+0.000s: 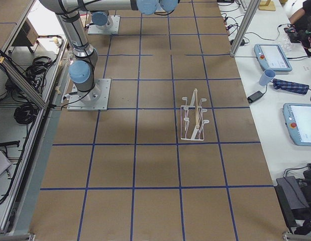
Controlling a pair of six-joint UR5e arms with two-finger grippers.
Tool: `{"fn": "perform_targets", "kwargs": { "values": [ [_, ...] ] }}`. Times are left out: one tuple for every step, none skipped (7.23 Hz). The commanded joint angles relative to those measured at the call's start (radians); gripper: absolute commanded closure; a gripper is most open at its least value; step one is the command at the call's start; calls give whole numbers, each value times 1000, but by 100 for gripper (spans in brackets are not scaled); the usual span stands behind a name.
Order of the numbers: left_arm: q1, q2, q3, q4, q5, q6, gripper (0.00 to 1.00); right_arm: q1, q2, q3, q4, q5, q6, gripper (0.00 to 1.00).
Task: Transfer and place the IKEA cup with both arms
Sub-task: 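Close the left gripper on the white cup held by the right gripper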
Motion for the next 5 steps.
{"fn": "perform_targets", "kwargs": {
  "values": [
    [0, 0, 0, 19, 0, 4, 59, 0, 0, 0, 0, 1, 0, 50],
    [0, -1, 0, 31, 2, 4, 70, 0, -2, -2, 0, 1, 0, 50],
    [0, 0, 0, 41, 3, 3, 87, 0, 0, -2, 0, 1, 0, 50],
    [0, 2, -1, 41, 3, 4, 100, 0, -2, -2, 0, 2, 0, 44],
    [0, 3, -3, 42, 3, 6, 100, 0, -2, -6, 0, -10, -2, 11]
  ]
}}
